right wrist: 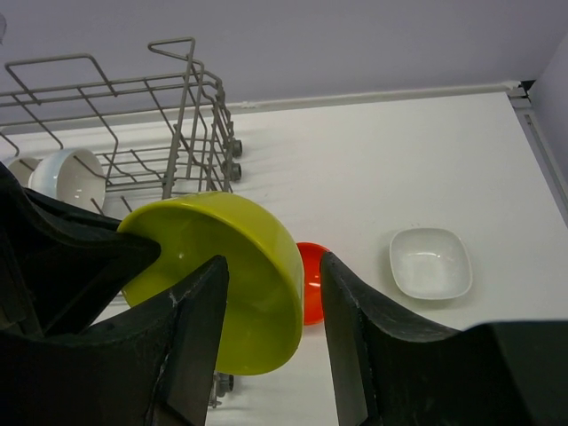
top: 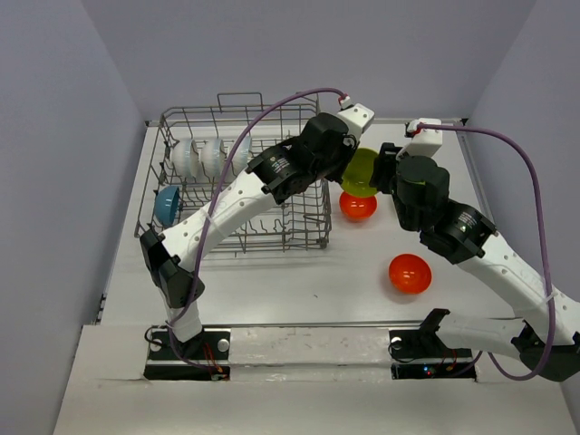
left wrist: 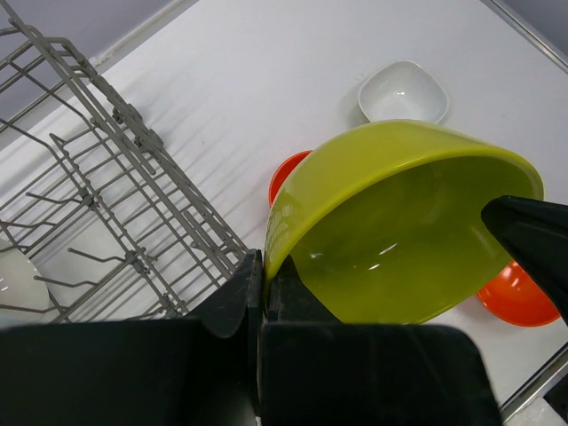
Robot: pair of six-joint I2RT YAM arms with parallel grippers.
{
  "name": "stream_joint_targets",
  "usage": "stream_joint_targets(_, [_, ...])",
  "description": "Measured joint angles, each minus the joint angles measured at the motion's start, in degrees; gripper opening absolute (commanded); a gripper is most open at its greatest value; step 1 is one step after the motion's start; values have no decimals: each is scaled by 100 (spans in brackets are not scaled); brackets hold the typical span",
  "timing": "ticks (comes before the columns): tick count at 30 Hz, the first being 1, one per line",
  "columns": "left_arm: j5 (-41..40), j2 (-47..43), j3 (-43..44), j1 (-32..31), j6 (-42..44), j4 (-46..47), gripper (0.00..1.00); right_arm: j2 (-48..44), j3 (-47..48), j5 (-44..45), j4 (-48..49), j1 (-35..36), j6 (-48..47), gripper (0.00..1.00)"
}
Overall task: Load the bowls into the dish rack
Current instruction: Pass from the left arm to the right
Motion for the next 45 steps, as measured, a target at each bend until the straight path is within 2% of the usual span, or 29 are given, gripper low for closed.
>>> stream_joint_targets(11, [-28, -11, -15, 0, 0, -13, 0, 243, 0, -44, 0, 0, 26, 48])
stream_joint_targets(18, [-48, -87, -127, 0, 0, -11, 0, 323, 0, -46, -4, 0, 42, 42])
stream_joint_targets(29, [-85, -225, -267, 0, 13, 0, 0, 323, 0, -20, -4, 0, 42, 27])
stream_joint_targets(30, [-87, -238, -278, 0, 15, 0, 0, 323, 0, -24, -4, 0, 42, 22])
stream_joint_targets(32, [-107, -254, -280, 2, 48, -2, 0, 323, 0, -24, -20, 0, 26, 20])
stream_joint_targets(33, [-103, -256, -280, 2, 68, -7, 0, 323, 0, -26, -44, 0, 15, 14])
stream_joint_targets(36, [-105, -260, -284, 2, 96, -31, 0, 323, 0, -31, -90, 4, 13, 5])
stream_joint_targets(38, [-103, -269, -291, 2, 103, -28, 0, 321, 0, -35, -92, 4, 13, 1])
stream_joint_targets(41, [-103, -271, -291, 2, 107, -26, 0, 319, 0, -39, -96, 4, 13, 1])
stream_joint_targets(45, [-94, -271, -291, 2, 111, -24, 7, 306, 0, -50, -114, 4, 15, 1])
